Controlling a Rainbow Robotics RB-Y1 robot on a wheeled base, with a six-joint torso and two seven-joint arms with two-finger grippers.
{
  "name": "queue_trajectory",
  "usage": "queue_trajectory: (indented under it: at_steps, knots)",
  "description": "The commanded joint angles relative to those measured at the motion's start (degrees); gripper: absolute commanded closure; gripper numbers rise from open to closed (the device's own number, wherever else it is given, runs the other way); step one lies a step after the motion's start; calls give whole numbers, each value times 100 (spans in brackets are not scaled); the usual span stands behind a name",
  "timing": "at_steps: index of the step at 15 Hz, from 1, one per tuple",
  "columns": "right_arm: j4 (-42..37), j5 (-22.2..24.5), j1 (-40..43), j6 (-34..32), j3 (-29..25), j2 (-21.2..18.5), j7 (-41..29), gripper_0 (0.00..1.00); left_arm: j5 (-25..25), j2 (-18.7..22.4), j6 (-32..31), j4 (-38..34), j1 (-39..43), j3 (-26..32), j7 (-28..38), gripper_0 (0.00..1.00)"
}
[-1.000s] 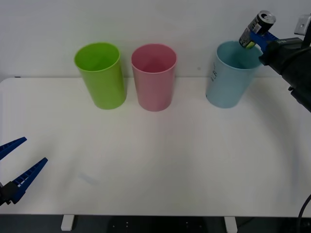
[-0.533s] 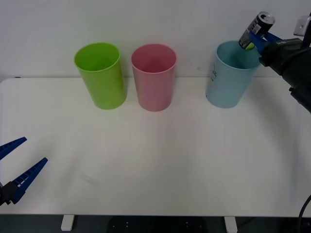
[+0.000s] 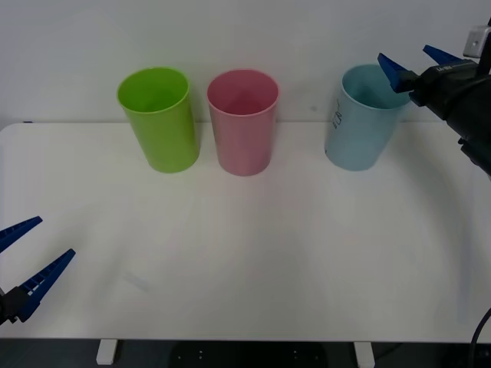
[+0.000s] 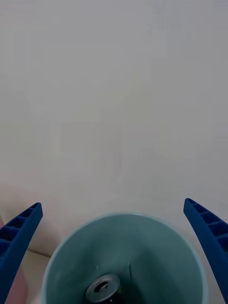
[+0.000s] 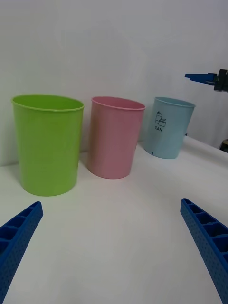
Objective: Grasp the object on the table and drop it into the matching bin: aluminum can to the light blue bin, PET bottle to the pink bin.
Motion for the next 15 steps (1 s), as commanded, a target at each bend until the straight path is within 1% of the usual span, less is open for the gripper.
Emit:
queue_trajectory:
  at_steps: [1,3,8,10,14,15]
  knots:
    - [-170,-89,140,-44,-23,0,49,0,0,0,0,0,0,0,0,0]
    - [-495,-142,394,-44,-32,0,49,0,0,0,0,0,0,0,0,0]
    - [-1848,-353,1607,-70,-32,0,85,0,0,0,0,0,0,0,0,0]
    - [-2358,-458,2126,-334,-41,0,155,0,0,0,0,0,0,0,0,0]
    - [-3053,-458,2961,-677,-50,0,401,0,0,0,0,0,0,0,0,0]
    - [-3149,-476,3101,-765,-58,0,656,0,0,0,0,0,0,0,0,0]
